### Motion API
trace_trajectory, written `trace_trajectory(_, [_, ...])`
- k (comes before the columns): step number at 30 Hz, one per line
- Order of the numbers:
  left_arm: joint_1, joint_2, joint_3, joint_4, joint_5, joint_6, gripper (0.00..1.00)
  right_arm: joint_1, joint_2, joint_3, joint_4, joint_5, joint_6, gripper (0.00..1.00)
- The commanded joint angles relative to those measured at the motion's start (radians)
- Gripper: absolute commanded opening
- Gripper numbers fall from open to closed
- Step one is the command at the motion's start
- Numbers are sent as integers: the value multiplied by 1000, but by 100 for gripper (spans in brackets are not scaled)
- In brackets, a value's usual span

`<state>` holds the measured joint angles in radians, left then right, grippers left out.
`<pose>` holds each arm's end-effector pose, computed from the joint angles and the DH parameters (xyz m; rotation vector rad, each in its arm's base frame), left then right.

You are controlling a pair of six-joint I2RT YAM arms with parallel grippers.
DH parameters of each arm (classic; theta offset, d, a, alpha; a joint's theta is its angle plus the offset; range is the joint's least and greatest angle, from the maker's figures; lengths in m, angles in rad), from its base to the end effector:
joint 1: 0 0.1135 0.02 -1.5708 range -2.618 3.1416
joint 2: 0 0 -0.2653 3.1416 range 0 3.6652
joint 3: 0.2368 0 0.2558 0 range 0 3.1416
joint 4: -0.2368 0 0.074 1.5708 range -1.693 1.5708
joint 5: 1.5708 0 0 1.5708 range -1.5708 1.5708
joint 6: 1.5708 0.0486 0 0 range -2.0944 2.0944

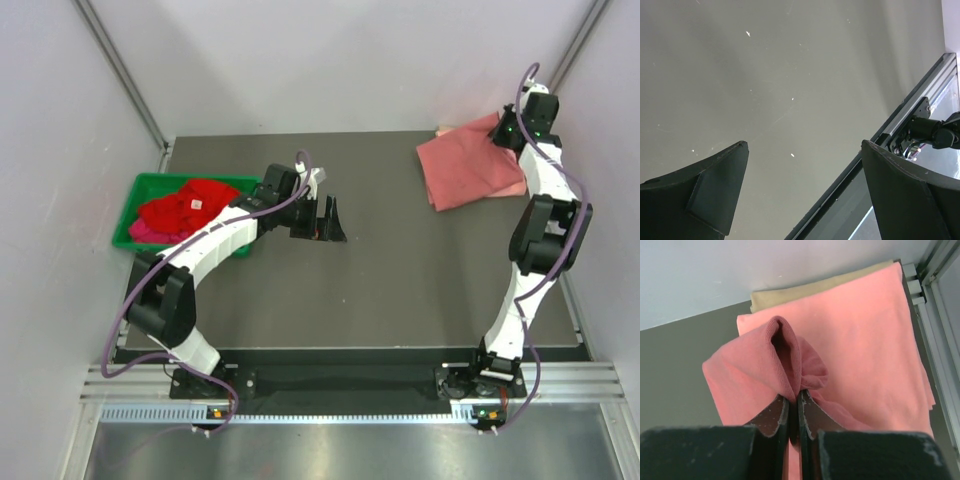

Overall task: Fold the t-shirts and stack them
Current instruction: Neatly place the folded tshirt to the corner

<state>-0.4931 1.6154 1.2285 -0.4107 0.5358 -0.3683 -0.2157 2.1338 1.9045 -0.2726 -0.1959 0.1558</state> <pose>0.3103 -0.1949 0.2574 0.4277 2.4379 -1.0316 0.5139 -0.1029 0.2812 0.2631 2.0496 0.1660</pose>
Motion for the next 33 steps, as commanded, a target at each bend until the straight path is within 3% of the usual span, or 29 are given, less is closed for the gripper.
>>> trace_trajectory(1, [-5,-17,9,42,26,-3,99,16,-55,90,30,-5,44,0])
trace_trajectory(11, [-5,-15,11,41,20,2,99,36,-28,197,-14,7,59,0])
trace_trajectory(20, [-5,-8,12,38,18,3,99,-34,31,228,-63,26,51,0])
trace_trajectory(27, [-5,6,16,36,16,3,99,-108,205,406,-112,-8,39,0])
trace_trajectory(29, [-5,14,16,36,13,5,99,-119,277,470,-112,-22,44,7])
trace_trajectory(31, [-5,20,17,33,13,5,99,-123,328,496,-109,-10,41,22])
trace_trajectory(33, [-5,28,20,30,12,6,99,-128,342,502,-97,33,36,16])
